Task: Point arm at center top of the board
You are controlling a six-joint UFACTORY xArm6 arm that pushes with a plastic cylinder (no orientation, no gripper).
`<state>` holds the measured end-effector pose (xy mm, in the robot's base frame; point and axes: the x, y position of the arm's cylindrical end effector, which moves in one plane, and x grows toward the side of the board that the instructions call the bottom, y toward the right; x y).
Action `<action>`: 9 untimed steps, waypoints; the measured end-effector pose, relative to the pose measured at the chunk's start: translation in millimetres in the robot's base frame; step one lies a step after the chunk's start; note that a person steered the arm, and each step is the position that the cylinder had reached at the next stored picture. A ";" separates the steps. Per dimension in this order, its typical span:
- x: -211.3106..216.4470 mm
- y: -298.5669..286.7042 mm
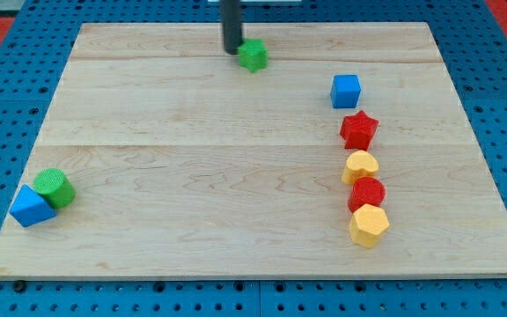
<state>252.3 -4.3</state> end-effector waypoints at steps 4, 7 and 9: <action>-59.3 55.6; -10.2 -60.9; -10.2 -62.3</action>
